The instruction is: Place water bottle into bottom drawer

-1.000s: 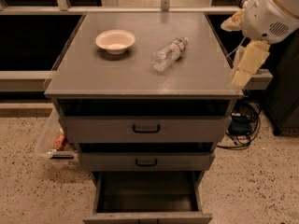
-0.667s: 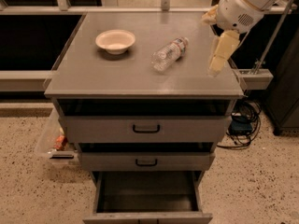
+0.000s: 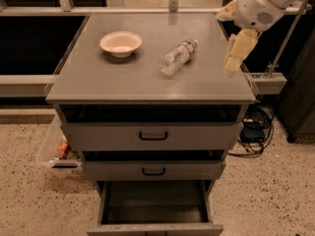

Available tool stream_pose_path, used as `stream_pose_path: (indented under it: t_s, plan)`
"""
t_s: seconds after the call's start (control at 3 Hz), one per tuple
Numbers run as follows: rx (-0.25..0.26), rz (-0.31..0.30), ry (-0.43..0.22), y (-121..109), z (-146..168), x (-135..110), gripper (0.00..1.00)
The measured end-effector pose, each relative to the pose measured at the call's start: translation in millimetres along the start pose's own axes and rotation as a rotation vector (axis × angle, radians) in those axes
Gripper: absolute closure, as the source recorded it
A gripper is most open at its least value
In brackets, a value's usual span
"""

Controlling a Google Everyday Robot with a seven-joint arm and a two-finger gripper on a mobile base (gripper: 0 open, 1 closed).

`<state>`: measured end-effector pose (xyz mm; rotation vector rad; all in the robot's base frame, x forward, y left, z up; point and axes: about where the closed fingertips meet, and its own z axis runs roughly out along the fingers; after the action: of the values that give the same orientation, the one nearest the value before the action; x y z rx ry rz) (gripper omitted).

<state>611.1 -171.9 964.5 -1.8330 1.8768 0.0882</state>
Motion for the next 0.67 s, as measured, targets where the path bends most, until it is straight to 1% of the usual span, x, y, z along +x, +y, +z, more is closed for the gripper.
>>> stream_pose_path:
  t_s: [0.33,0.67]
  plan:
    - [0.021,-0.049,-0.019,-21.9,2.5,12.2,0.00]
    - [0.043,-0.095,-0.098,-56.7,20.2,26.1,0.00]
